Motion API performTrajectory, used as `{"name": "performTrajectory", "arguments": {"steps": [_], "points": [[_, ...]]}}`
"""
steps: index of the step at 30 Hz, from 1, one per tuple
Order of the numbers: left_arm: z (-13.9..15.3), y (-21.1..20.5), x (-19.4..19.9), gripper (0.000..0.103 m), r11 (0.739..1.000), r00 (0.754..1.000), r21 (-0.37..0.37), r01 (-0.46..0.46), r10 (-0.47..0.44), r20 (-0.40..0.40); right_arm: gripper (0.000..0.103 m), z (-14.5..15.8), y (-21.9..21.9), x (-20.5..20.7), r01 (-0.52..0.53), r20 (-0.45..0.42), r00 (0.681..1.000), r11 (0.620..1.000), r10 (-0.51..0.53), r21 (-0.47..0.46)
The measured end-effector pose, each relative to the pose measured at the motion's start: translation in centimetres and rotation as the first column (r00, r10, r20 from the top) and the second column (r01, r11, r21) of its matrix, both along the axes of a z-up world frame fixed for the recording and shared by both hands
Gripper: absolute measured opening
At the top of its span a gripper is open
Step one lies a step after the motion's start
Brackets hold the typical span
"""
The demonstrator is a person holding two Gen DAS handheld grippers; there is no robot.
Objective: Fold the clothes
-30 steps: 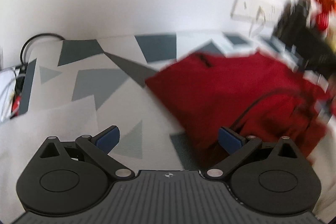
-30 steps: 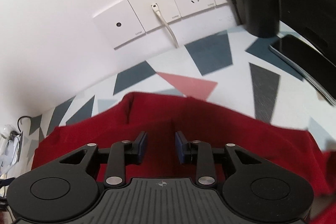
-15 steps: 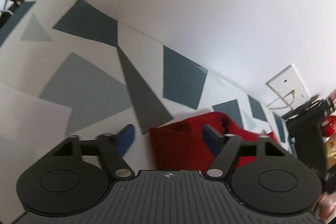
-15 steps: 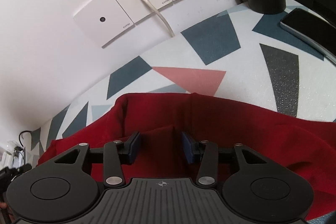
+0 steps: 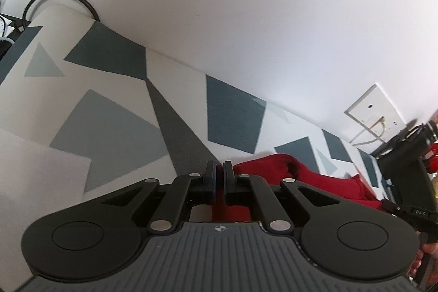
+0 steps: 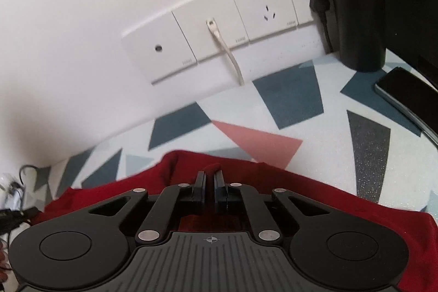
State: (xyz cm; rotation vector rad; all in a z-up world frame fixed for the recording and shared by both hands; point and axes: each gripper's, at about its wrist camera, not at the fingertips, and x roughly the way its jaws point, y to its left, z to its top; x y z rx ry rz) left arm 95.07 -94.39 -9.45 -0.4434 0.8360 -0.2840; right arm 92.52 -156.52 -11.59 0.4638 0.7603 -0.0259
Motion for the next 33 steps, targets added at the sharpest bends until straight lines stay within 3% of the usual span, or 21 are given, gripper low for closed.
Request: {"name": "performTrajectory", "arguments": {"steps": [4,5,6,7,8,9,13,16,21,24,26,29,33], "points": [[-0.7,-0.3,0.2,0.009,1.0,1.0,0.024,-0.011,0.011,-0.015,0.01,-1.4,0.2,0.7,-0.003,-0.029,1.0,0.999,0.002,-0.049],[-0.6,-0.5,0.1,0.011,0.999,1.0,0.044,-0.008,0.009,-0.022,0.022,-1.4,0.2,0.6,0.011,-0.031,0.999,0.998,-0.013,-0.059],[-0.5,-0.7,0.1,0.026,0.998,1.0,0.064,-0.005,0.007,-0.029,0.031,-1.2,0.0,0.6,0.031,-0.031,0.999,0.997,-0.034,-0.066],[-0.2,-0.8,0.0,0.055,0.996,0.999,0.085,0.0,0.003,-0.035,0.033,-0.9,-0.3,0.2,0.056,-0.018,0.998,0.997,-0.057,-0.059],[0.3,-0.9,-0.4,0.066,0.995,1.0,0.103,0.008,-0.006,-0.022,0.034,-0.3,-0.9,-0.5,0.082,0.006,0.997,0.996,-0.082,-0.037],[0.8,-1.0,-0.8,0.071,0.993,1.0,0.12,0.02,-0.019,-0.006,0.036,0.2,-1.5,-1.5,0.108,0.027,0.994,0.994,-0.108,-0.02],[2.9,-2.0,-3.8,0.071,0.975,0.987,0.17,0.142,-0.151,0.046,0.041,1.7,-3.8,-6.2,0.214,0.086,0.973,0.977,-0.214,0.011],[3.7,-2.6,-6.6,0.073,0.973,0.98,0.14,0.184,-0.193,0.051,0.044,1.9,-5.4,-10.7,0.305,0.081,0.949,0.952,-0.304,0.007],[4.0,-3.1,-10.7,0.081,0.985,0.989,0.087,0.147,-0.148,0.011,0.052,1.8,-7.2,-17.6,0.443,0.061,0.895,0.896,-0.441,-0.021],[3.1,-3.6,-12.2,0.083,0.981,0.991,0.141,0.134,-0.131,-0.028,0.061,0.9,-7.8,-20.3,0.488,0.027,0.873,0.871,-0.487,-0.059],[2.3,-3.8,-12.8,0.085,0.974,0.992,0.189,0.123,-0.116,-0.05,0.063,0.1,-7.9,-21.3,0.507,-0.001,0.859,0.85,-0.512,-0.141],[1.3,-3.5,-13.3,0.091,0.968,0.996,0.238,0.077,-0.065,-0.059,0.084,-1.0,-7.6,-22.1,0.526,-0.028,0.836,0.816,-0.547,-0.242],[0.2,-3.2,-13.4,0.095,0.953,0.997,0.299,0.049,-0.028,-0.076,0.084,-2.7,-7.2,-21.7,0.48,-0.068,0.856,0.837,-0.512,-0.264]]}}
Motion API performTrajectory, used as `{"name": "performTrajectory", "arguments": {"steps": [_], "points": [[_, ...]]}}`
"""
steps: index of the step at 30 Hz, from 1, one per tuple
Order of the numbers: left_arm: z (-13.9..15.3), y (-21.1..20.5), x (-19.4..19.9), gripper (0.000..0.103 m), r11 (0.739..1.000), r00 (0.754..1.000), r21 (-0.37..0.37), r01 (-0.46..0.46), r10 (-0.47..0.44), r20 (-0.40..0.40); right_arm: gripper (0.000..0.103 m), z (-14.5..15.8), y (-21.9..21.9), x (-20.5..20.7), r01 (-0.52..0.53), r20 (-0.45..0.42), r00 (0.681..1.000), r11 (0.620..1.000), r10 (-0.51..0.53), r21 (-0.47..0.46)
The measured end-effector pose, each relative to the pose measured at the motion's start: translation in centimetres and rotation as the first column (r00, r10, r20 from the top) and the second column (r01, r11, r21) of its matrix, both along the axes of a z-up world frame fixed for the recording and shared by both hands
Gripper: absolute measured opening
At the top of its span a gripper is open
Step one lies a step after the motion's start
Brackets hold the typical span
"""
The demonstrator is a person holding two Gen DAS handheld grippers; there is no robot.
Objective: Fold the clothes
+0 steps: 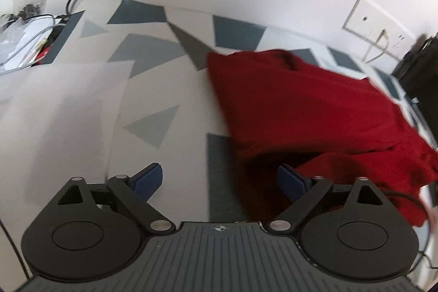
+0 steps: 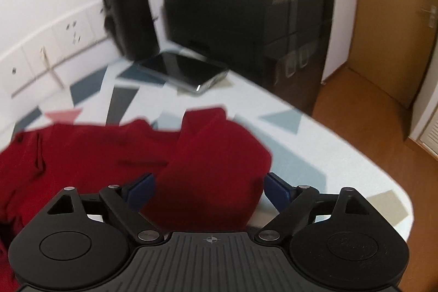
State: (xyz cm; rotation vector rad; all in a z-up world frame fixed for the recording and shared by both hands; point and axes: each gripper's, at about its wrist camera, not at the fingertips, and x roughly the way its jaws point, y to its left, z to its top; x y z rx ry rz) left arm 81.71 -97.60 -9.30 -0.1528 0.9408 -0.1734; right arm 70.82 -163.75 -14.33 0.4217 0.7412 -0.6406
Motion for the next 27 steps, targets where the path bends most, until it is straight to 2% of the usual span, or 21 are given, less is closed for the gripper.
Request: {"name": "performTrajectory", "arguments": {"steps": [2,5,7,9,12,18,22,24,27], "points": [[-0.4,0.1,-0.1,0.098,1.0,1.0,0.014,-0.006,0.006,0.004,0.083,-0.5,0.2,0.5,-0.017,-0.021,1.0,1.0,0.017,-0.005],[-0.8,0.2,-0.3,0.102,1.0,1.0,0.017,-0.011,0.011,0.014,0.072,-0.9,0.2,1.0,-0.029,-0.041,0.999,1.0,0.029,-0.008],[-1.1,0.3,-0.4,0.102,1.0,1.0,0.021,-0.014,0.013,0.021,0.055,-0.5,-0.1,0.9,-0.027,-0.024,0.999,0.999,0.028,0.024],[-1.2,0.0,-0.4,0.102,0.999,1.0,0.042,-0.005,0.003,0.03,0.021,0.1,-0.5,0.8,-0.025,-0.002,1.0,0.998,0.025,0.063],[-1.3,-0.4,-0.2,0.102,0.998,1.0,0.066,-0.007,0.005,0.029,0.005,1.1,-0.8,0.6,-0.034,0.044,0.999,0.991,0.028,0.126],[-1.5,-1.5,0.2,0.102,0.987,0.999,0.156,0.029,-0.031,0.011,0.004,4.9,0.9,2.9,-0.162,0.237,0.966,0.963,0.109,0.216],[-1.5,-0.9,-0.2,0.102,0.991,0.999,0.127,0.032,-0.035,0.028,0.004,6.8,3.1,7.7,-0.265,0.32,0.931,0.927,0.175,0.264],[-1.4,-0.4,-0.2,0.102,0.995,0.999,0.092,0.028,-0.031,0.029,0.003,7.8,5.3,10.4,-0.344,0.348,0.905,0.901,0.243,0.264],[-1.3,0.3,-0.3,0.102,0.999,0.999,0.042,0.018,-0.02,0.038,0.005,9.7,9.2,14.0,-0.455,0.332,0.862,0.873,0.382,0.177]]}}
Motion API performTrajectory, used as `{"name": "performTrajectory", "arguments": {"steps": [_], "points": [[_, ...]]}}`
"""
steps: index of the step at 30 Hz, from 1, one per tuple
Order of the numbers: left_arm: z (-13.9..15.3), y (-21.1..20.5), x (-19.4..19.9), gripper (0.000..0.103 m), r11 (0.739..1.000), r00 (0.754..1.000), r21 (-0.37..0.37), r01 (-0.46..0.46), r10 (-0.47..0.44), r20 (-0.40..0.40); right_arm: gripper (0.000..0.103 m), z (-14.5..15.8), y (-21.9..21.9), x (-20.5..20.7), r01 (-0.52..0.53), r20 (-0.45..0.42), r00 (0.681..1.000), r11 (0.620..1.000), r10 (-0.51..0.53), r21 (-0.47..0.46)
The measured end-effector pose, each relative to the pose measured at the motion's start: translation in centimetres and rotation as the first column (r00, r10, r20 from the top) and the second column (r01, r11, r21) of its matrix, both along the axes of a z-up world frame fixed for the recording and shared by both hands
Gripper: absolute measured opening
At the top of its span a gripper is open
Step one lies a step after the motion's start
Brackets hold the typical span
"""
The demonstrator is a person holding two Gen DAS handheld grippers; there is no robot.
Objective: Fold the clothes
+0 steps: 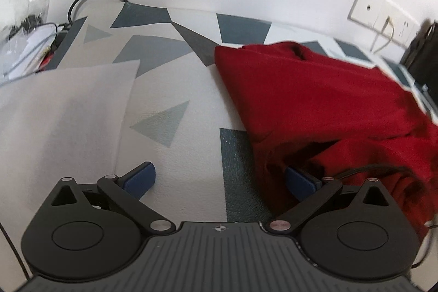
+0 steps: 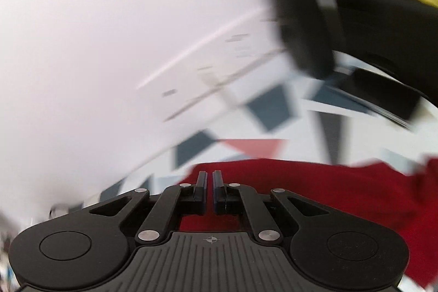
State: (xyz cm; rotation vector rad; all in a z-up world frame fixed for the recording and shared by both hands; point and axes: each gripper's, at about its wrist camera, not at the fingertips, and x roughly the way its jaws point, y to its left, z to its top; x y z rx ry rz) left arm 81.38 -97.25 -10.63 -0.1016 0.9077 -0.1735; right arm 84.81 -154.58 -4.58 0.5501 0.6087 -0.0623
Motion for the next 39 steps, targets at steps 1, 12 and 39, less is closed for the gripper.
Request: {"name": "performTrajectory", "arguments": {"steps": [1,12,39], "points": [[0.0,0.1,-0.1,0.102,1.0,1.0,-0.007,0.0,0.0,0.003,0.008,0.4,1.0,0.4,-0.009,-0.001,1.0,0.999,0.009,-0.047],[-0.2,-1.3,-0.1,0.102,0.996,1.0,0.086,-0.023,0.025,-0.016,0.058,-4.5,-4.5,-6.0,0.276,-0.179,0.935,0.944,-0.307,-0.179],[-0.2,-2.2,0.0,0.103,0.987,0.998,0.155,-0.034,0.042,-0.047,0.102,-11.9,-9.2,-12.3,0.456,-0.271,0.791,0.824,-0.549,-0.337]]}}
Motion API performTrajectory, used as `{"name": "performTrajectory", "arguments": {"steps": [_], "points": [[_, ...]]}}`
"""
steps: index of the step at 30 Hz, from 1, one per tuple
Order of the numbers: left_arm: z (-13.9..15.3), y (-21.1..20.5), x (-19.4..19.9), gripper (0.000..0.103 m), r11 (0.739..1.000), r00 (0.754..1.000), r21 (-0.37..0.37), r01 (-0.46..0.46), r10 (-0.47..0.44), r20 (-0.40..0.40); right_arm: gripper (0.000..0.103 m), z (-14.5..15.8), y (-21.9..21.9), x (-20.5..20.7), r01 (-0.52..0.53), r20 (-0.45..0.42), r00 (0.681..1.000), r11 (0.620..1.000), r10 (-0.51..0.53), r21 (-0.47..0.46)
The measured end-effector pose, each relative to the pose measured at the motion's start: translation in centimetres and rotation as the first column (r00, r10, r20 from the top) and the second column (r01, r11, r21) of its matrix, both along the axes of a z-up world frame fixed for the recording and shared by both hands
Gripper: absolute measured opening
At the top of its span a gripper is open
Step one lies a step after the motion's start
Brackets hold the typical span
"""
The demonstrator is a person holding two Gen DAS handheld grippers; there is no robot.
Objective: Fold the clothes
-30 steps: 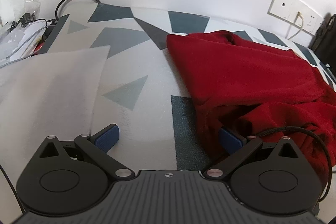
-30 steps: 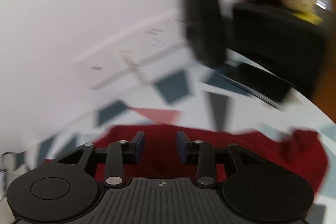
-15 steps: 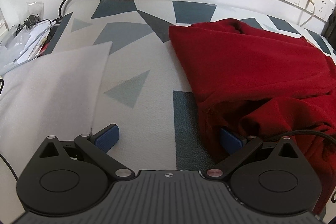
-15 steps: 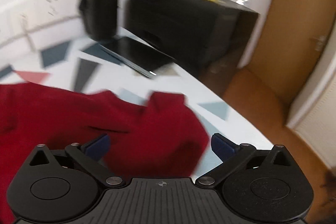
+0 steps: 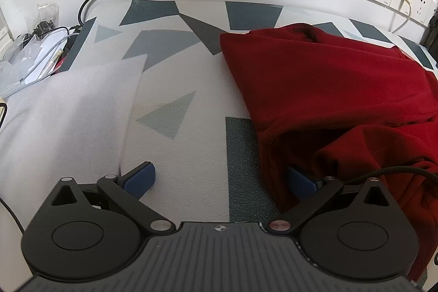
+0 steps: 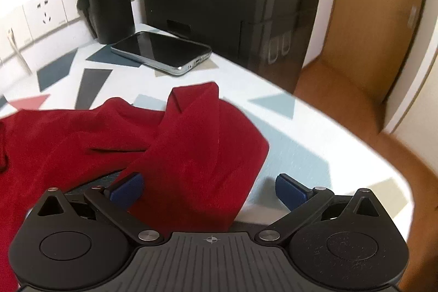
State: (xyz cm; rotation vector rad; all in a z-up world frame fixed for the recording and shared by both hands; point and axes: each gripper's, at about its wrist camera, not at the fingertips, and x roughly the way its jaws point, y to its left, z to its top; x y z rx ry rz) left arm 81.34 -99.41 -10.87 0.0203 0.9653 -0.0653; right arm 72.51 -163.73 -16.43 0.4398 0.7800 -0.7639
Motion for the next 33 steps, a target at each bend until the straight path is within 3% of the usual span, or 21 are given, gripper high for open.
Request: {"name": "performTrajectory", "arguments": {"steps": [7,11,13,16,18,20,23,27,30,33], "points": [[0.0,0.0,0.0,0.103,1.0,1.0,0.001,0.002,-0.002,0.0,0.098,1.0,0.7,-0.1,-0.083,0.074,0.993,0.994,0.088,-0.076],[0.0,0.0,0.0,0.103,1.0,1.0,0.002,0.003,-0.003,0.004,0.093,1.0,-0.2,0.8,-0.109,0.094,0.989,0.992,0.114,-0.061],[0.0,0.0,-0.1,0.103,1.0,1.0,0.002,0.003,-0.003,0.006,0.082,0.7,-0.9,1.2,-0.115,0.093,0.989,0.993,0.116,-0.023],[-0.1,0.0,-0.2,0.103,1.0,1.0,0.001,0.004,-0.004,0.012,0.062,0.8,-0.8,1.6,-0.128,0.064,0.989,0.991,0.13,-0.036],[-0.1,0.0,-0.2,0.103,1.0,1.0,0.001,0.004,-0.004,0.016,0.028,1.0,-0.8,1.8,-0.154,0.055,0.986,0.987,0.156,-0.035],[-0.1,0.0,-0.3,0.103,1.0,1.0,0.0,0.005,-0.005,0.018,0.01,1.4,-1.3,1.8,-0.172,0.087,0.982,0.985,0.169,0.032],[0.0,0.1,-0.1,0.103,1.0,1.0,-0.003,0.008,-0.008,0.012,0.01,2.5,-2.1,2.0,-0.202,0.213,0.963,0.965,0.164,0.17],[0.4,0.7,0.1,0.103,0.999,1.0,-0.032,0.006,-0.006,0.001,0.009,5.8,-0.9,4.1,-0.304,0.399,0.897,0.921,0.191,0.243],[0.8,1.5,0.2,0.094,0.998,1.0,-0.065,-0.003,0.003,0.0,0.009,9.0,2.1,7.1,-0.454,0.52,0.806,0.859,0.283,0.236],[1.3,2.5,0.3,0.091,0.995,0.999,-0.091,-0.033,0.034,0.011,0.009,11.8,6.8,11.1,-0.614,0.564,0.711,0.763,0.42,0.205]]}}
